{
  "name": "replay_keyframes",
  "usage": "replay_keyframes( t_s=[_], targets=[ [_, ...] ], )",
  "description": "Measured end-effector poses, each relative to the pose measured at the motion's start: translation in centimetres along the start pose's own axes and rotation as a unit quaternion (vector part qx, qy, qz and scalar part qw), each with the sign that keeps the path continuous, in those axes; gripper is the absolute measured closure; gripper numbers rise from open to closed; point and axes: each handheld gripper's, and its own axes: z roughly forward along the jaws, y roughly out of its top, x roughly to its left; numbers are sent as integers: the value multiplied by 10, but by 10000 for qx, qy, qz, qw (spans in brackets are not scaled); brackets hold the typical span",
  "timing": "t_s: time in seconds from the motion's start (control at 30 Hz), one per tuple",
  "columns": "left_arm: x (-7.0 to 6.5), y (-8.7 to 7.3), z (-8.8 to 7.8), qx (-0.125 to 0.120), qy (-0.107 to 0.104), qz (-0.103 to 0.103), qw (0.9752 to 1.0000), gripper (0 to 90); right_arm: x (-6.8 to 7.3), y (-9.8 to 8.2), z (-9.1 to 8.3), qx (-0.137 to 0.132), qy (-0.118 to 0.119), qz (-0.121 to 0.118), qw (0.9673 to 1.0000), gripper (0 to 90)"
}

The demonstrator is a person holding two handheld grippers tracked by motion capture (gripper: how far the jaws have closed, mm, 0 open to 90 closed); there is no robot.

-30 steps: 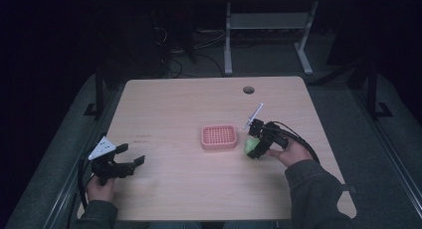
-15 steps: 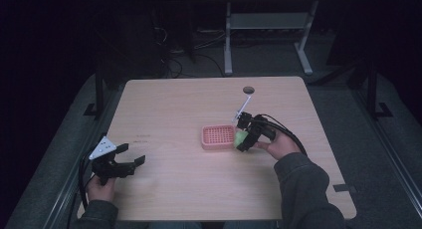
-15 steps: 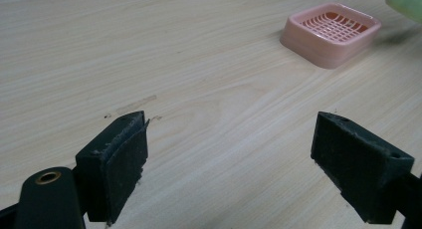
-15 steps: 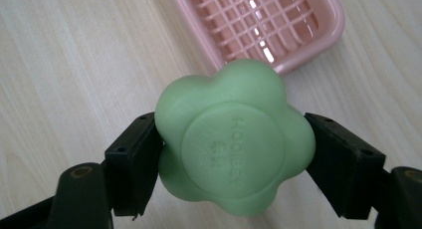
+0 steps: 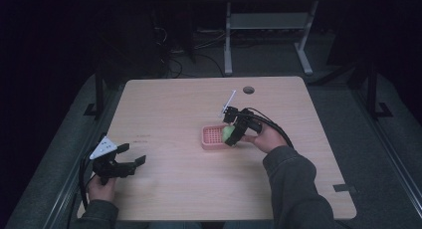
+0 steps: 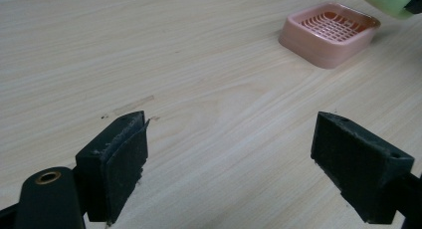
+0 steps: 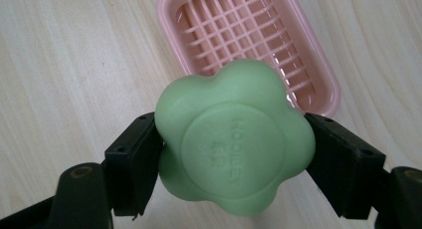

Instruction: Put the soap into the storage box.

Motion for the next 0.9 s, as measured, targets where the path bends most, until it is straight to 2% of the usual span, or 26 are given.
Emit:
replay_keyframes(
  t_s=[0.23,0.37,0.73,0.9],
  targets=[
    [0,0,1,-4,5,-8,10000,144,0,18,6,54,-9,-121,9999,258],
    [-1,0,1,-5,1,-6,10000,144,-3,23,11,-45,73,-75,9999,258],
    [-1,0,2,-29,-21,-15,10000,144,-12,31,29,76,-3,68,9999,258],
    [-1,0,2,-43,-22,-24,10000,144,-12,34,35,133,-44,55,9999,258]
  ],
)
